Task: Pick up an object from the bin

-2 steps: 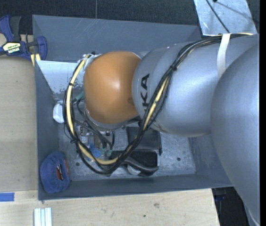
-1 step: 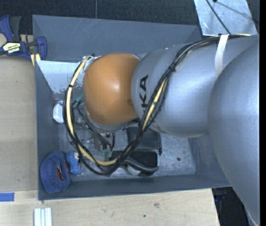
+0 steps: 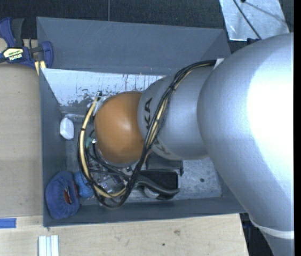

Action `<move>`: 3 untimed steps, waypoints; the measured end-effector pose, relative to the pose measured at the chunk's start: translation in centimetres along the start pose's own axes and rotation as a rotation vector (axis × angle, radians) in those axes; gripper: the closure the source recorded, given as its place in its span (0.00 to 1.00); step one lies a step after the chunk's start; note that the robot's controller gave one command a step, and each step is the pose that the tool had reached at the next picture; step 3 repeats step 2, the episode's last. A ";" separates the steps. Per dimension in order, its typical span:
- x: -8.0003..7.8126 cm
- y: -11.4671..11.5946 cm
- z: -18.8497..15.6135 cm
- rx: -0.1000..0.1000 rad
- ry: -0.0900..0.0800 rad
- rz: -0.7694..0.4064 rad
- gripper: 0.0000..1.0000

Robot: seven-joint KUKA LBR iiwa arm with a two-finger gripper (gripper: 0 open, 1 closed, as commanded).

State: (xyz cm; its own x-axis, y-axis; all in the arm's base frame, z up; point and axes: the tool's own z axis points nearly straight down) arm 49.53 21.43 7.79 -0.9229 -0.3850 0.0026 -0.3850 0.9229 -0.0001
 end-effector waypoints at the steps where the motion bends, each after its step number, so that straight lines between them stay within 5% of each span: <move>1: -0.1 0.0 -0.1 0.000 -0.003 0.002 1.00; 2: 0.0 1.1 -23.5 0.000 -0.015 0.017 1.00; 3: 0.0 1.1 -23.5 0.000 -0.015 0.017 1.00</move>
Offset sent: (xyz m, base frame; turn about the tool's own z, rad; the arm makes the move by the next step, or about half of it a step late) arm 0.0000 0.0000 0.0000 0.0000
